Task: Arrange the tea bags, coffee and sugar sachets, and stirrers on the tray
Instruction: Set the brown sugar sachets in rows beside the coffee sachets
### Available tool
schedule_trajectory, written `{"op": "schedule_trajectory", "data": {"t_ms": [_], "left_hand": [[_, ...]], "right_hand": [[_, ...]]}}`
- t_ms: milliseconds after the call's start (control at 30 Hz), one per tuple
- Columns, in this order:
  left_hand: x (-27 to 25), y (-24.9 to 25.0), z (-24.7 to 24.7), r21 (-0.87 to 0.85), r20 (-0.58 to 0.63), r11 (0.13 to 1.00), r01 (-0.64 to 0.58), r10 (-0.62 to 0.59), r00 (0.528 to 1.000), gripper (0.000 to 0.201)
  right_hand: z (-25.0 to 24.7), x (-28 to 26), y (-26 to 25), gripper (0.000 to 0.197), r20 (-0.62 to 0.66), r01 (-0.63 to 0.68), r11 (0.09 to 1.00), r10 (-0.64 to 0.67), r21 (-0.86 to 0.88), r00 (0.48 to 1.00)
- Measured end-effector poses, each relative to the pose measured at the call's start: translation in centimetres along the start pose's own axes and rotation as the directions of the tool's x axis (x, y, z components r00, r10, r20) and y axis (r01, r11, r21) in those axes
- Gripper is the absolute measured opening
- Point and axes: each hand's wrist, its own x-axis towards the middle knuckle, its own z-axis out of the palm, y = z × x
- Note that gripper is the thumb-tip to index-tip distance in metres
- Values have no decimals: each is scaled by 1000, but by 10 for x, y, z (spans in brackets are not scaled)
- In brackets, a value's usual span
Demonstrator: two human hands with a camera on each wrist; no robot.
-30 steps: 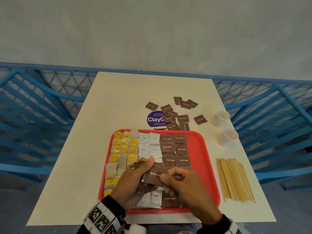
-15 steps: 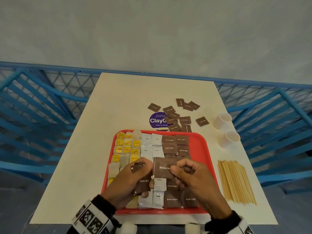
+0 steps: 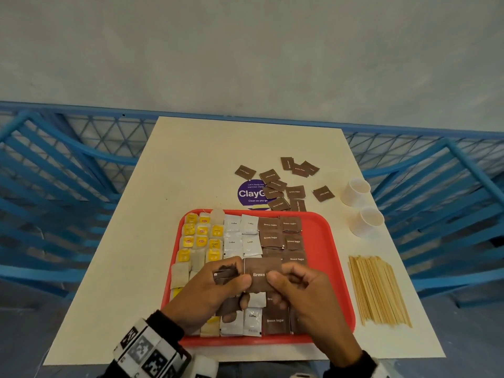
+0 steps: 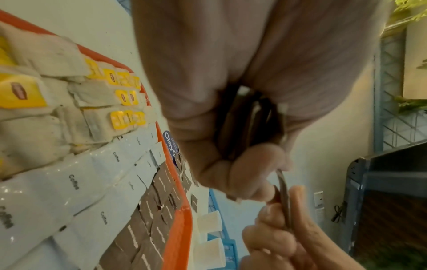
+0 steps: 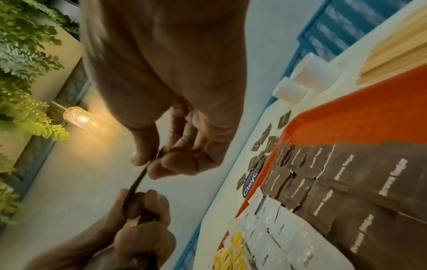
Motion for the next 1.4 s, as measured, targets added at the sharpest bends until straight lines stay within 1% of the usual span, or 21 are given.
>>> {"op": "schedule_trajectory", "data": {"t_ms": [100,167,267,400,433,467,533,567,600,667,700,800,867,967,1033,1067,1100,1200,1267,1367,1400], "left_hand": [[3,-1,4,77,-37,997,17,-15,999,36],[7,-3,6,107,-60,994,25,-18,998,40],[11,-5,8,76,-68,997,14,-9,998,33],[20,-11,11,111,-95,993,40,-30,995,31],[22,-13,10,114,-125,992,51,-37,991,32],[23,-15,9,103,-168,993,64,-46,985,33],[23,-21,5,44,-236,995,90,-77,969,33],[21,-23,3,17,-244,994,105,-97,965,33],[18,-26,2,3,-239,992,123,-119,964,32],[13,-30,-1,18,-224,986,165,-157,962,31],[12,-32,-1,27,-224,983,183,-172,959,31],[11,-34,-4,25,-245,979,204,-192,950,29],[12,-34,-4,29,-253,977,211,-197,947,29],[12,-33,-5,19,-245,978,208,-197,949,31],[12,-33,-5,-2,-237,978,208,-203,950,35],[13,-31,-5,-16,-232,978,208,-206,951,36],[13,-31,-5,-34,-227,978,206,-208,951,37],[14,-27,-4,-114,-212,973,199,-219,952,30],[14,-24,-4,-180,-192,964,196,-230,954,25],[14,-21,-3,-249,-177,948,197,-245,953,27],[13,-20,-3,-268,-174,943,195,-247,953,25]], "right_hand": [[-6,1,1,13,-9,-42,998,42,-43,999],[-11,2,1,16,32,-48,995,51,-89,998],[-16,2,3,25,52,-36,996,40,-85,998],[-21,10,8,15,49,-106,992,109,-63,993],[-25,16,10,13,25,-116,989,119,-86,993],[-32,26,14,11,-32,-114,985,111,-128,993],[-58,56,27,12,-207,-106,971,61,-216,976],[-73,74,34,16,-276,-126,955,49,-270,960],[-86,92,42,20,-311,-167,931,62,-324,949],[-102,121,57,28,-308,-240,890,120,-388,944],[-107,131,64,29,-303,-255,879,135,-403,944],[-112,151,78,23,-309,-299,870,182,-391,933],[-111,158,82,19,-337,-328,868,202,-374,919],[-110,163,85,26,-406,-341,831,154,-439,901],[-107,161,86,33,-405,-342,768,118,-542,906],[-104,159,86,31,-392,-338,738,108,-584,913],[-102,157,86,26,-382,-330,729,101,-599,918],[-95,154,84,19,-369,-314,744,98,-590,924],[-94,153,87,21,-372,-327,746,115,-580,921],[-94,151,88,26,-393,-343,746,119,-571,912],[-94,150,86,27,-394,-342,748,118,-569,912]]}}
